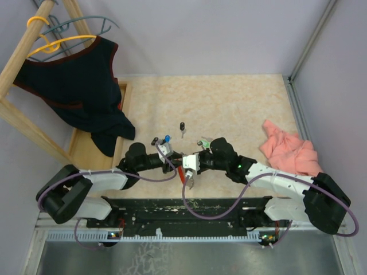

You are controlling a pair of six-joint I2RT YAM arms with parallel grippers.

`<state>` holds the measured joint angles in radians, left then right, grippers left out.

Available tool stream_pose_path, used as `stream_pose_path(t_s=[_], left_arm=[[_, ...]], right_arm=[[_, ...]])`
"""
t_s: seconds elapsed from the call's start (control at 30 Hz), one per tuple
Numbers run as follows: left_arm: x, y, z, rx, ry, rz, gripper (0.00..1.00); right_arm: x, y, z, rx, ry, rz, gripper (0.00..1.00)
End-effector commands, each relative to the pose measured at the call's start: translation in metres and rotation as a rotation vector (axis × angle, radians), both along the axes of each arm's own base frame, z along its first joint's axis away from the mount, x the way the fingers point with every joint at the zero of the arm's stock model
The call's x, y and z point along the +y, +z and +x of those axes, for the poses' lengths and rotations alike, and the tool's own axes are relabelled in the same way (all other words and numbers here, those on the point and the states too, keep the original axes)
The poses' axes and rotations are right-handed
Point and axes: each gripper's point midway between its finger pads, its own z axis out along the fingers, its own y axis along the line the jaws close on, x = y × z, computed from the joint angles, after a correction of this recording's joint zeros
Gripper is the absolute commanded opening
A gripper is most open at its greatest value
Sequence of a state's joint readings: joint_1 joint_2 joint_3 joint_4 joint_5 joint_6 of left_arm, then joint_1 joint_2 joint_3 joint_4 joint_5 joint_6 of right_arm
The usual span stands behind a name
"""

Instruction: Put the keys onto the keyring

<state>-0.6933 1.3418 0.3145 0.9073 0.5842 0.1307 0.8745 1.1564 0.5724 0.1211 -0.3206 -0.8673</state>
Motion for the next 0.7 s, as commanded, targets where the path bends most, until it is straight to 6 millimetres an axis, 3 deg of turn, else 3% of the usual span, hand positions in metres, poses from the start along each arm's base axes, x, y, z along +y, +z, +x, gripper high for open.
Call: stream_pose_path(t_s=[0.0, 0.27, 0.37, 0.47, 0.67], left_arm=[[-0.004, -0.005, 0.0, -0.048, -0.061, 0.049, 0.36], [-0.008, -0.006, 0.0, -0.054, -0.087, 0.056, 0.26], [-0.009, -0.004, 0.002, -0.053, -0.086, 0.054, 0.17], [-0.01, -0.002, 0.003, -0.049, -0.081, 0.049, 0.02], [0.0, 0.004, 0.014, -0.015, 0.021, 0.011, 0.01]], right_arm=[[0.017, 0.047, 0.004, -0.089, 0.046, 0.102, 0.0], [0.016, 0.046, 0.004, -0.089, 0.045, 0.101, 0.0], [0.017, 0.047, 0.004, -0.091, 0.048, 0.104, 0.0], [0.016, 0.044, 0.003, -0.079, 0.048, 0.099, 0.0], [0.005, 0.03, 0.001, -0.051, 0.004, 0.078, 0.0]])
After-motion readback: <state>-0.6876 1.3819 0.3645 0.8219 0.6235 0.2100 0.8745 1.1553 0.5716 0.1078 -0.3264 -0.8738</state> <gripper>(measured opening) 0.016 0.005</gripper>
